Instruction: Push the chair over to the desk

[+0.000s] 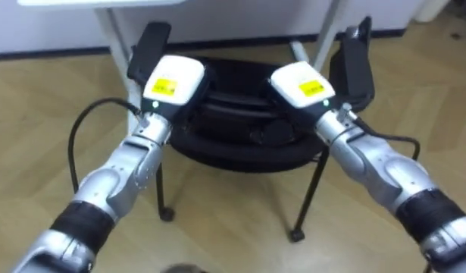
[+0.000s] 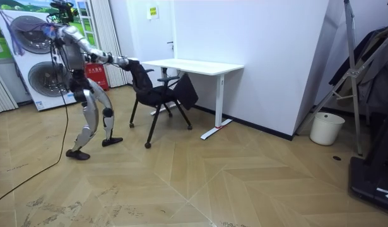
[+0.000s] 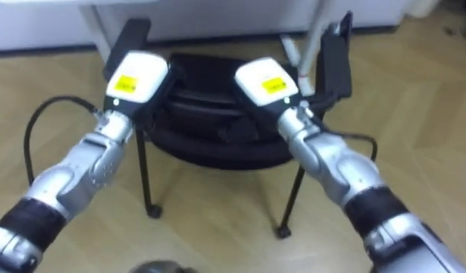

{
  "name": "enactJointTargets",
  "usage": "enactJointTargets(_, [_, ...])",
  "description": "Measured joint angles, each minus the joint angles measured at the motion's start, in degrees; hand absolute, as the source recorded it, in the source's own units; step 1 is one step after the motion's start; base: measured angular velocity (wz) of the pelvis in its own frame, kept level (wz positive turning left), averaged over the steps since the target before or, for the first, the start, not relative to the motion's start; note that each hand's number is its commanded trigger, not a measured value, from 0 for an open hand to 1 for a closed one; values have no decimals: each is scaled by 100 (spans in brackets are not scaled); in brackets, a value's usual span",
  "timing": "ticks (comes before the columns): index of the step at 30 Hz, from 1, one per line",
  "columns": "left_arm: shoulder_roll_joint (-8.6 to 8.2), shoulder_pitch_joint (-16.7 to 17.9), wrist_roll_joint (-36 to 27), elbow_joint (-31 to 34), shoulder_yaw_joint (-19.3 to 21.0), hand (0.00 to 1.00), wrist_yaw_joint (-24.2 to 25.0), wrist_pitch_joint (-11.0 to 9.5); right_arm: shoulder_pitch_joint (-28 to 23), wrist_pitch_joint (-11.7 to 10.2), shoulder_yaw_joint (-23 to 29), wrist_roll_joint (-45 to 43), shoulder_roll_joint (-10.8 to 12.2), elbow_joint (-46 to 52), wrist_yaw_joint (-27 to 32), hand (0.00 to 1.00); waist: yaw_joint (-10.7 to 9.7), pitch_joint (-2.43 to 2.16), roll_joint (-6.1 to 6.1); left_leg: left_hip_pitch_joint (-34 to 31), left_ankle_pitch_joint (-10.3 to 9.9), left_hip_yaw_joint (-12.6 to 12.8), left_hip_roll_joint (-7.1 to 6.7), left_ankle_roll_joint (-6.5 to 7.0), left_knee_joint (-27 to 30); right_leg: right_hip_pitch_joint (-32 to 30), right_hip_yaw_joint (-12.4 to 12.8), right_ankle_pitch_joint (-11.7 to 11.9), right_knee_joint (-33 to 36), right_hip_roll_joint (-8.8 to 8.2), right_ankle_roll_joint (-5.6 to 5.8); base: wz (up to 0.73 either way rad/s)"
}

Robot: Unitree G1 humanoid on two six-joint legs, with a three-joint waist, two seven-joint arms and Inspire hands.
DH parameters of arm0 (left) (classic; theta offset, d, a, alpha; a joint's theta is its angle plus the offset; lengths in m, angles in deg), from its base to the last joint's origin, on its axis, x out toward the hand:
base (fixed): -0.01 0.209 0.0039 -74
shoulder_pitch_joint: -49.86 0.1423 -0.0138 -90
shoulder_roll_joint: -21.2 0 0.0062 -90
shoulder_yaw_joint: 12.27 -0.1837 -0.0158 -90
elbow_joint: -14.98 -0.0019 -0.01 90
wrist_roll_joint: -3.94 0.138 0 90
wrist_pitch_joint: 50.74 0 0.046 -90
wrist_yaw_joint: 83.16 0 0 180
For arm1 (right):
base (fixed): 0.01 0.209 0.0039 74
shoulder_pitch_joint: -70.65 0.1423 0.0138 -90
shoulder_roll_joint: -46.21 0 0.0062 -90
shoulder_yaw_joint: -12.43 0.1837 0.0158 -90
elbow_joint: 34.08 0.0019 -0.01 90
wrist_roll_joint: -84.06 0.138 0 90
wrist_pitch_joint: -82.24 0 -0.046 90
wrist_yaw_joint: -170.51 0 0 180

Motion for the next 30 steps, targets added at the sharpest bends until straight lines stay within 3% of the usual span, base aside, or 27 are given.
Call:
enactJointTargets(2, [18, -42, -22, 4, 99, 100, -72, 87, 237, 1, 0, -63, 83, -109, -14, 100, 9, 68, 43, 50, -28, -49, -50, 44, 5, 52, -112, 324, 62, 33, -14, 52])
enactJointTargets(3, [15, -32, -22, 0, 112, 100, -74, 106, 267, 1, 0, -72, 122, -155, -16, 100, 18, 76, 29, 111, -40, -58, -75, 60, -27, 62, -101, 423, 120, 24, -22, 47])
enactJointTargets(4, [3, 13, -17, -6, 121, 100, -78, 151, 280, 1, -13, -73, 173, -242, -30, 100, 80, 79, 38, 269, -96, -94, -82, 104, -111, 58, -102, 759, 326, 14, -11, 42])
enactJointTargets(5, [-13, 69, -17, -9, 82, 100, -122, 191, 265, 1, -48, -73, 216, -310, -29, 100, 91, 88, 73, 464, -144, -279, -71, 58, -233, 13, -104, 1283, 649, 12, 28, 40])
enactJointTargets(6, [-6, 96, -18, -14, 50, 100, -152, 205, 252, 1, -60, -73, 229, -332, -29, 100, 109, 87, 105, 566, -176, -393, -64, 35, -309, -52, -93, 1433, 894, -15, 41, 39])
enactJointTargets(7, [-2, 132, -86, -72, -11, 100, -234, 224, 267, 8, -141, -67, 230, -362, -28, 100, 159, 102, 182, 740, -255, -553, -65, -64, -410, -309, -85, 1377, 1551, -239, 78, 37])
enactJointTargets(8, [-26, 146, -171, -111, -57, 100, -286, 228, 281, 18, -197, -78, 228, -398, -28, 100, 174, 79, 275, 860, -357, -612, -54, -166, -503, -675, -48, 1175, 2230, -583, 79, 37])
enactJointTargets(9, [-50, 161, -183, -141, -53, 100, -289, 231, 280, 18, -201, -106, 230, -406, -28, 100, 181, 77, 329, 944, -432, -668, -43, -235, -557, -865, 29, 1089, 2472, -740, 75, 33])
enactJointTargets(10, [-63, 141, -253, -210, -41, 100, -295, 228, 283, 16, -201, -159, 309, -478, -23, 100, 226, 81, 356, 1120, -488, -693, -20, -321, -638, -1264, 293, 924, 2720, -1050, 87, 14])
enactJointTargets(11, [-29, 201, -262, -244, -23, 100, -286, 199, 250, 16, -203, -231, 424, -549, -65, 100, 251, 77, 398, 1311, -560, -732, 101, -432, -671, -1579, 504, 775, 2626, -1196, 99, 7])
enactJointTargets(12, [0, 231, -259, -247, -38, 100, -288, 179, 203, 20, -202, -244, 472, -583, -43, 100, 247, 81, 427, 1385, -607, -803, 191, -501, -657, -1712, 548, 743, 2460, -1241, 113, 11])
enactJointTargets(13, [30, 243, -238, -271, -45, 100, -287, 120, 158, 24, -202, -245, 502, -617, -5, 100, 252, 80, 480, 1500, -688, -941, 385, -643, -619, -1876, 577, 750, 1934, -1249, 113, 33])
enactJointTargets(14, [58, 245, -216, -269, -100, 100, -286, 102, 144, 0, -202, -217, 514, -667, -6, 100, 233, 80, 487, 1569, -778, -933, 598, -817, -504, -1956, 538, 816, 1155, -1233, 116, 43])
enactJointTargets(15, [77, 235, -216, -277, -116, 100, -283, 102, 135, -11, -202, -175, 518, -697, -1, 100, 229, 79, 474, 1584, -842, -914, 689, -911, -403, -1963, 495, 942, 680, -1227, 116, 35])
enactJointTargets(16, [110, 258, -216, -299, -95, 100, -274, 82, 148, -36, -189, -136, 584, -771, 7, 100, 247, 54, 463, 1625, -1043, -905, 825, -1112, -134, -1986, 512, 1400, 87, -1139, 242, 8])
enactJointTargets(17, [75, 342, -188, -309, -49, 100, -258, 79, 116, -46, -196, -145, 630, -833, 7, 100, 310, -24, 554, 1667, -1083, -880, 1094, -1205, -20, -1882, 515, 1326, -1, -821, 199, -12])
enactJointTargets(19, [-12, 428, -175, -316, 45, 100, -309, 52, 187, -110, -188, -308, 578, -819, -33, 100, 324, -59, 714, 1699, -971, -795, 1332, -1359, -224, -1833, 529, 1378, -225, -507, 76, -28])
enactJointTargets(20, [-69, 442, -149, -310, 77, 100, -341, 86, 220, -116, -161, -388, 573, -821, -45, 100, 306, -60, 719, 1746, -882, -728, 1362, -1429, -395, -1869, 546, 1408, -305, -438, 27, -25])
enactJointTargets(24, [-65, 446, -93, -249, 60, 100, -357, 80, 231, -143, -146, -419, 522, -782, -112, 100, 170, -43, 674, 1824, -822, -559, 1405, -1440, -517, -1896, 744, 1454, -502, -280, 43, -22])
enactJointTargets(30, [-29, 393, 131, -197, 60, 100, -311, 77, 163, -141, -24, -420, 573, -773, -124, 100, -205, -42, 644, 1847, -847, -279, 1539, -1355, -543, -1814, 852, 1800, -971, -86, 98, -18])
